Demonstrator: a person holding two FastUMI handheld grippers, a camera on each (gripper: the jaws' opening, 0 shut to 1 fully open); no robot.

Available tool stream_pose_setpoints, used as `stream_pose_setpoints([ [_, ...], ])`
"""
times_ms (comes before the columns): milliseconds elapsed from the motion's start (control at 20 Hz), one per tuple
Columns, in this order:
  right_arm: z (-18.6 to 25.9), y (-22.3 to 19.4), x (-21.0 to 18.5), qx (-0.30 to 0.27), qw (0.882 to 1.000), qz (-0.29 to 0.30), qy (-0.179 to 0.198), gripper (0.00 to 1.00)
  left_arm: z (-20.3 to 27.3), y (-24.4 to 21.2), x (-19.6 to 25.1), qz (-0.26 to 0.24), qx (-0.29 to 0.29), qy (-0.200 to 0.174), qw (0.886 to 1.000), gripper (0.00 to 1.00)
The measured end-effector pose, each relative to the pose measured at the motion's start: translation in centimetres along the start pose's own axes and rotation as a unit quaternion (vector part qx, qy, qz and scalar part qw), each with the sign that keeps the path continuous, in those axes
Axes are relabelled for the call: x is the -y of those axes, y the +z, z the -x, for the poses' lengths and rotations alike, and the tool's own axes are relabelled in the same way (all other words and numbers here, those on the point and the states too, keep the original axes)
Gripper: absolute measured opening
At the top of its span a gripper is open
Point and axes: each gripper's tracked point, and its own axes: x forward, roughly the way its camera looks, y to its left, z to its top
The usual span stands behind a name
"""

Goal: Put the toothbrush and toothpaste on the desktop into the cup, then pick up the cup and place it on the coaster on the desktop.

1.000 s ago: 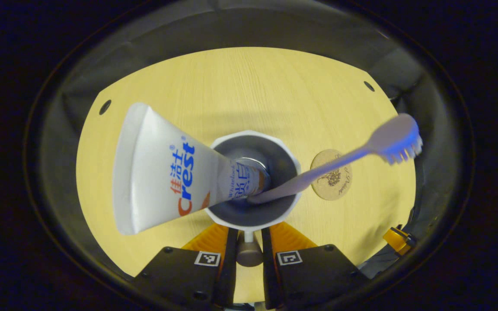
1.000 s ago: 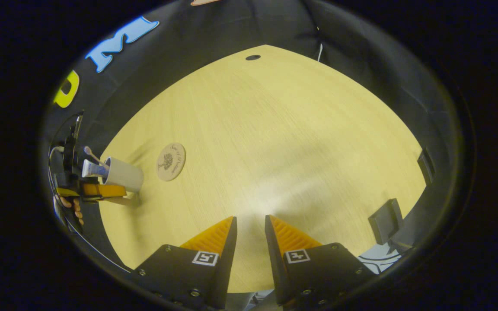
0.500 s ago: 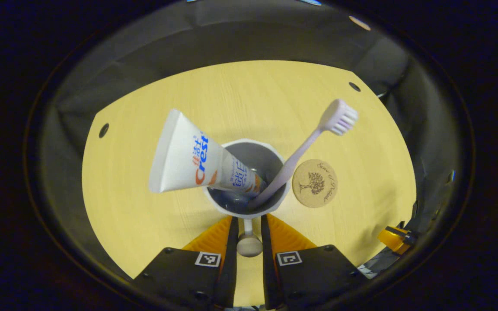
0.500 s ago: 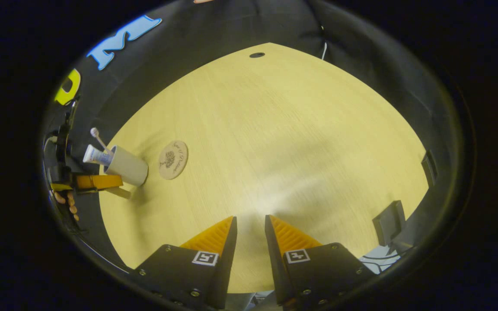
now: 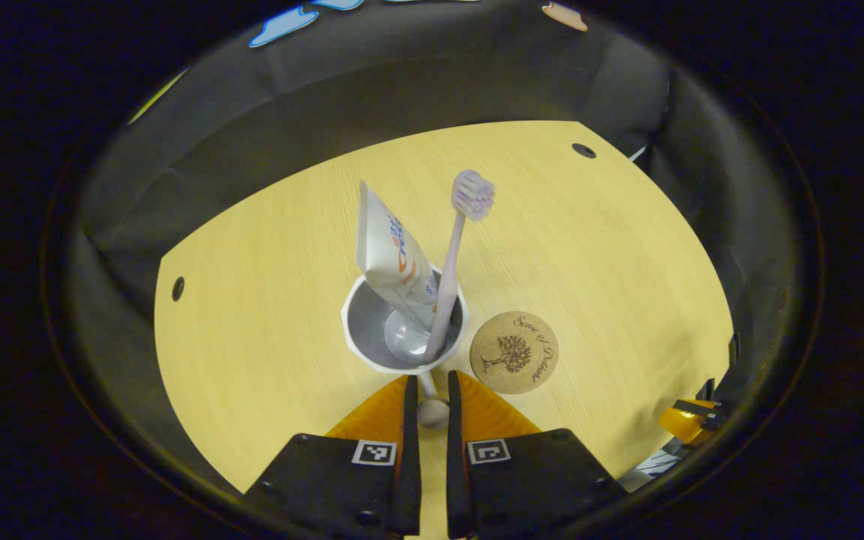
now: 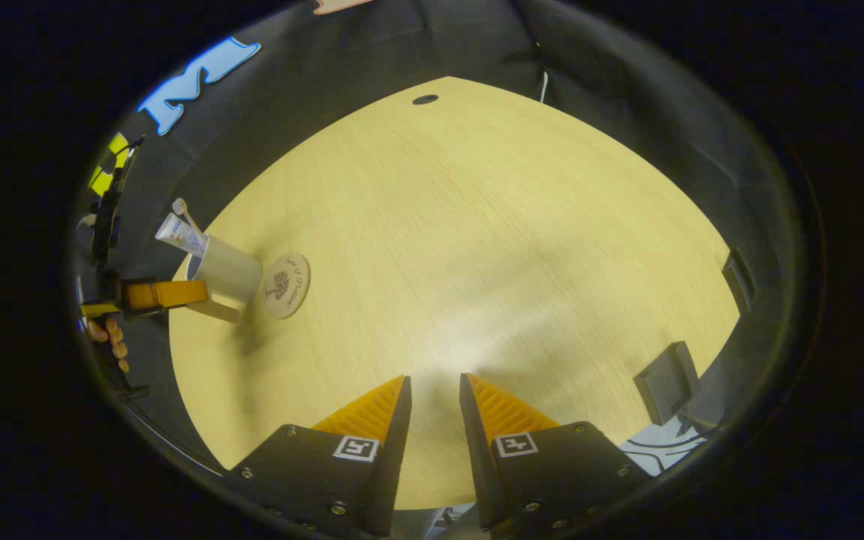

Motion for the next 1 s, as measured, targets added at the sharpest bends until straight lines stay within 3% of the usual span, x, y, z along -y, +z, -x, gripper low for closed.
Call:
stream_pose_setpoints([
  [50, 0.0, 0.1, 0.2, 0.0, 1.0, -0.006, 0.001, 0.42, -0.2, 0.1, 0.2, 0.001, -0.002, 0.001, 1.0, 0.21],
  [250, -0.2, 0.2, 0.3, 0.0, 1.0, -0.011, 0.003, 0.38, -0.9, 0.3, -0.3, -0.006, -0.014, 0.02, 1.0, 0.24],
  [350, -0.1, 0.1, 0.2, -0.001, 1.0, -0.008, 0.006, 0.42, -1.6, 0.5, -0.4, -0.004, -0.015, 0.027, 1.0, 0.28],
  [400, -0.2, 0.0, 0.1, -0.002, 1.0, -0.006, 0.008, 0.38, -1.8, 0.7, -0.4, -0.003, -0.015, 0.03, 0.999, 0.28],
  [550, -0.1, 0.1, 0.1, -0.003, 1.0, -0.007, 0.008, 0.42, -2.9, -0.7, -0.8, 0.031, -0.037, 0.028, 0.998, 0.34],
  [800, -0.6, -0.3, 0.7, -0.011, 1.0, -0.018, 0.004, 0.42, -4.1, -0.7, -1.1, 0.046, -0.038, 0.019, 0.998, 0.33],
  [850, -0.6, -0.4, 0.7, -0.013, 1.0, -0.02, 0.004, 0.38, -4.1, -0.6, -1.0, 0.049, -0.03, 0.018, 0.998, 0.34],
  [1000, -0.7, -0.3, 0.6, -0.013, 1.0, -0.019, 0.004, 0.42, -4.1, -0.6, -1.4, 0.06, -0.018, 0.016, 0.998, 0.29],
])
